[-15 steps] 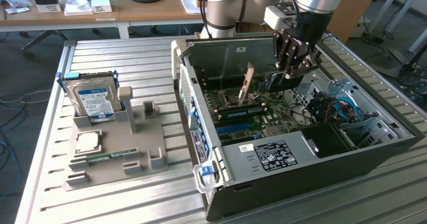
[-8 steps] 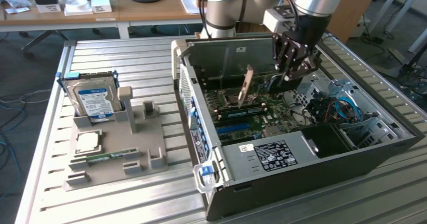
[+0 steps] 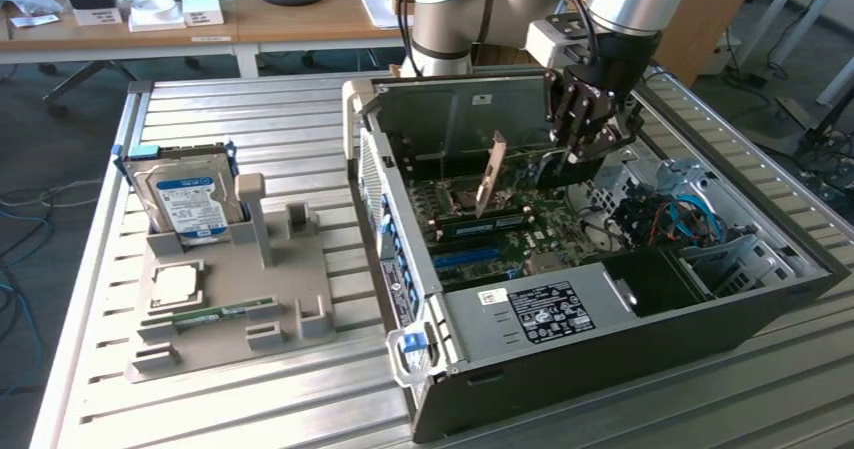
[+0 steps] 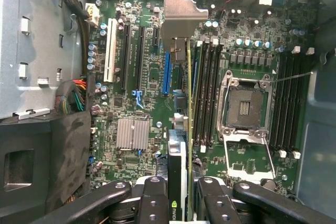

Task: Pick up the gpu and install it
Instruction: 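Insert the gpu into the slot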

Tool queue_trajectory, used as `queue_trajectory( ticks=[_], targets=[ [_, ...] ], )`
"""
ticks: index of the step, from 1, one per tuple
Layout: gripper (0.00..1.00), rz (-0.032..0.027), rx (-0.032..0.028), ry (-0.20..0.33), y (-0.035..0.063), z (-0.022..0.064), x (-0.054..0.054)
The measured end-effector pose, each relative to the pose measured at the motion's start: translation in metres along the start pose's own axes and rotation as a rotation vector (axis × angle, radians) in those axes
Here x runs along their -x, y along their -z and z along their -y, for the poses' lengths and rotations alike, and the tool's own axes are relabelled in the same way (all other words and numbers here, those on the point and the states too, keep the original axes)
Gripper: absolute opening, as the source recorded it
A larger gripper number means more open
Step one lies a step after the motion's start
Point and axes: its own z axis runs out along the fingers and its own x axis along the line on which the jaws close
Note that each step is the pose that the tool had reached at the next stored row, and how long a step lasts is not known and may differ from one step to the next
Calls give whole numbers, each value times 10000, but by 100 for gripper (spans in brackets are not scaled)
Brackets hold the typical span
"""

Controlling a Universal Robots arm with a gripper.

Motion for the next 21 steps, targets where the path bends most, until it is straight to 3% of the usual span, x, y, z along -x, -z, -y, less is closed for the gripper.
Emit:
queue_trajectory(
  ticks=[11, 21],
  targets=[
    [27, -2, -22, -24, -75, -17, 1],
    [27, -1, -26, -448, -98, -35, 2]
  ],
)
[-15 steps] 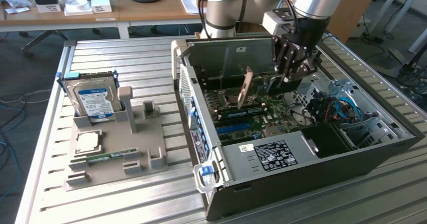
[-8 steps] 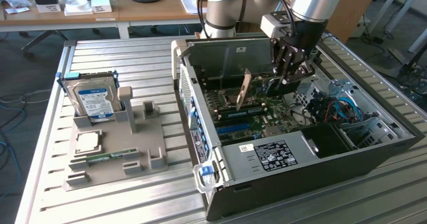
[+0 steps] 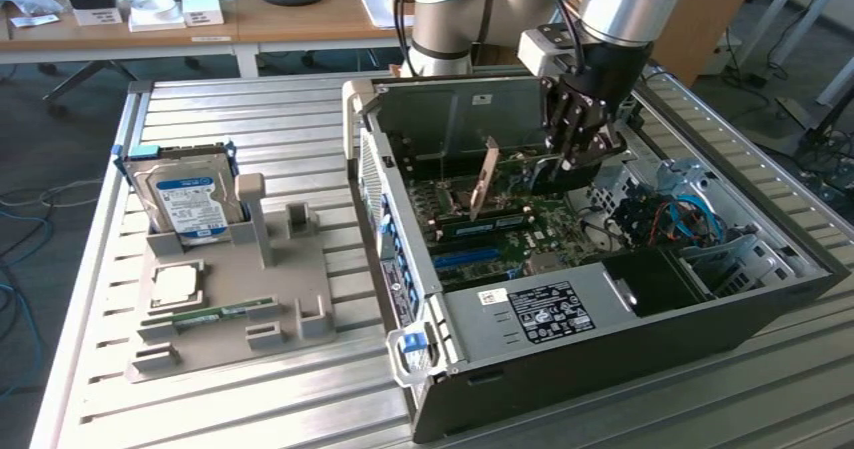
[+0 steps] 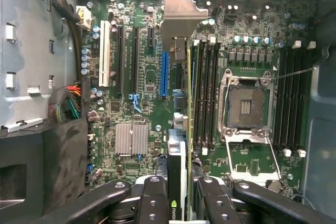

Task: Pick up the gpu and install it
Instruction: 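Insert the gpu into the slot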

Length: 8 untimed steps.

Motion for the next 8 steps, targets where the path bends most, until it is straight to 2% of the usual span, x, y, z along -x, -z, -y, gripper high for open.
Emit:
queue_trajectory(
  ticks=[3, 6, 8],
  targets=[
    [27, 27, -16, 0, -3, 0, 0],
    [27, 23, -77, -1, -11, -2, 0],
    [27, 21, -85, 1, -12, -2, 0]
  ],
)
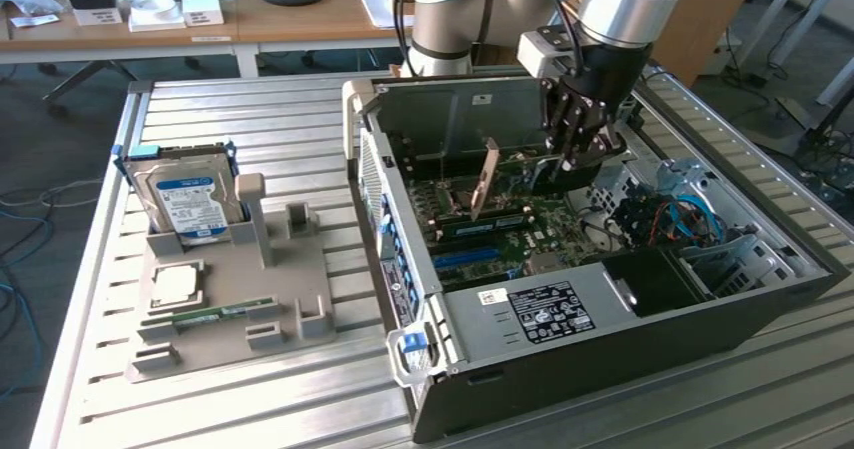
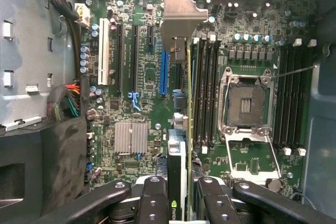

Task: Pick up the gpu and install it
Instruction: 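Insert the gpu into the slot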

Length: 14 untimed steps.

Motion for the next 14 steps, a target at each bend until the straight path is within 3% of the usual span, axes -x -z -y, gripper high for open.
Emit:
queue_trajectory(
  ticks=[3, 5, 9, 14],
  targets=[
    [27, 2, -1, -1, -1, 0, 0],
    [27, 68, -25, -2, -8, -1, 0],
    [27, 178, -145, -1, -25, -6, 0],
    [27, 200, -168, -1, -29, -8, 0]
  ],
)
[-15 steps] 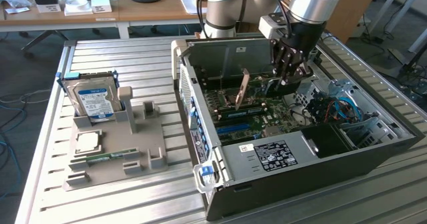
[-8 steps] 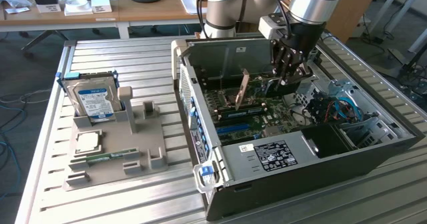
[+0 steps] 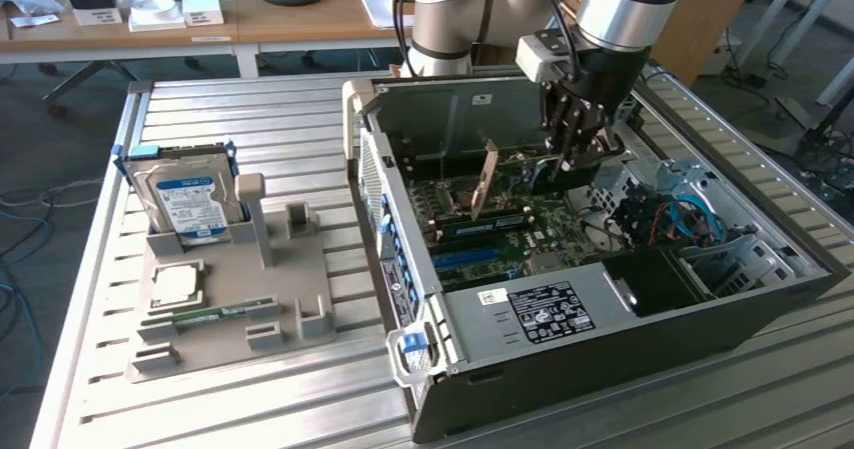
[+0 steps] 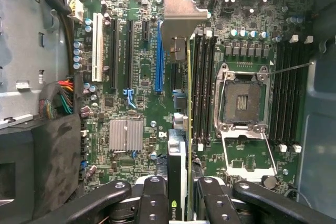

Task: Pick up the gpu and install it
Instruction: 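Insert the gpu into the slot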

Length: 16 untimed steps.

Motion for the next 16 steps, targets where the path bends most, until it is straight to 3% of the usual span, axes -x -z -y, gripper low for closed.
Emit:
queue_trajectory(
  ticks=[4, 8, 16],
  targets=[
    [27, 1, -4, 0, -2, -1, 0],
    [27, 24, -67, 1, -19, -6, -1],
    [27, 29, -71, 2, -33, -8, -1]
  ],
)
